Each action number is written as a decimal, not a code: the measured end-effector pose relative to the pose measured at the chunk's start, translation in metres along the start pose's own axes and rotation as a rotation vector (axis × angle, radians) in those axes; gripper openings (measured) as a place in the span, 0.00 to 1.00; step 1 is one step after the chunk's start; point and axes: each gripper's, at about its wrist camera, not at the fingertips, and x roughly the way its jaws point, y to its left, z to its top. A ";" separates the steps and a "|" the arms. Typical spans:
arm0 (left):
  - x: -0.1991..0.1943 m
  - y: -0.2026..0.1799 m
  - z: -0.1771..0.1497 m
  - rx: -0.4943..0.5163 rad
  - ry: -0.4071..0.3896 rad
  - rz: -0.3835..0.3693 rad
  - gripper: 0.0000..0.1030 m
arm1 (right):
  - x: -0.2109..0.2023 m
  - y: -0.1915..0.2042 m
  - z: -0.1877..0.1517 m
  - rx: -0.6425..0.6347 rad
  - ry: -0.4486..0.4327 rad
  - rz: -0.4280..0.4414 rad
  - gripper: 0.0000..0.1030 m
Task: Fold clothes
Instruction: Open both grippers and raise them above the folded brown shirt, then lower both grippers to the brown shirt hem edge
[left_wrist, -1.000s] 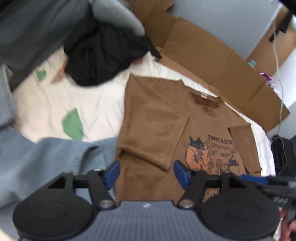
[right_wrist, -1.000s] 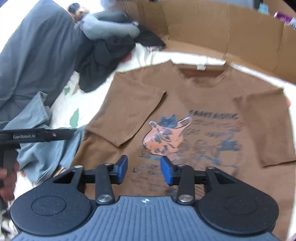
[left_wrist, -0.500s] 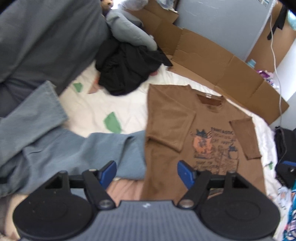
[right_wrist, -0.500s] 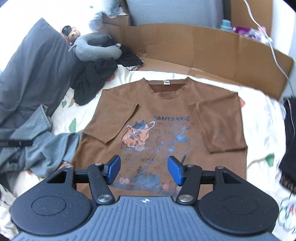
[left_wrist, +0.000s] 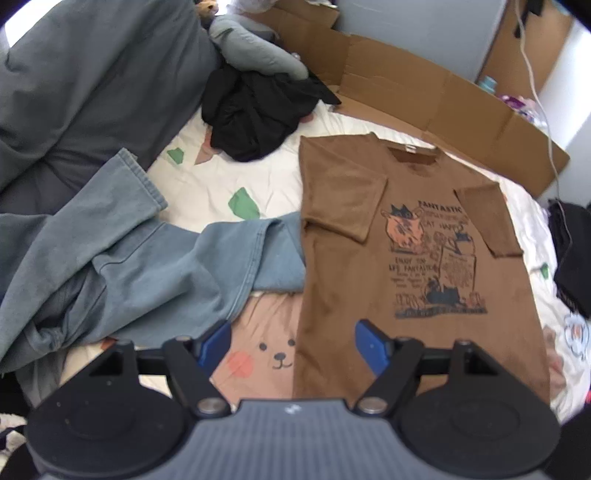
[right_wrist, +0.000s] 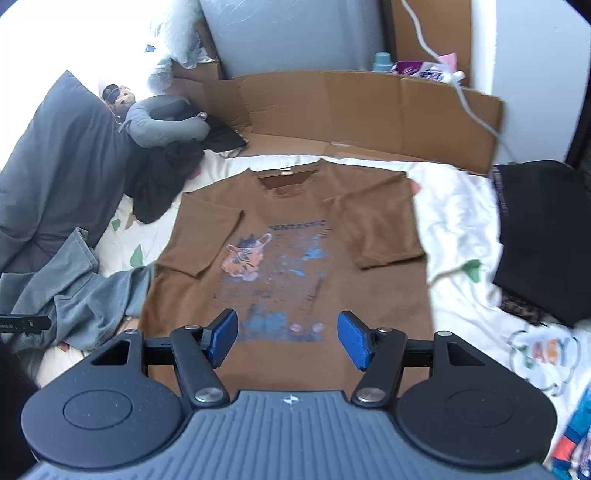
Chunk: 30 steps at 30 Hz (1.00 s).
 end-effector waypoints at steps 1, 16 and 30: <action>-0.003 0.002 -0.003 0.002 0.001 0.000 0.74 | -0.007 -0.001 -0.002 -0.002 -0.003 -0.007 0.65; -0.013 0.028 -0.042 -0.087 0.026 -0.027 0.78 | -0.051 -0.042 -0.034 0.089 0.014 -0.070 0.67; 0.064 0.026 -0.098 -0.148 0.181 -0.127 0.42 | -0.003 -0.086 -0.079 0.112 0.160 -0.177 0.49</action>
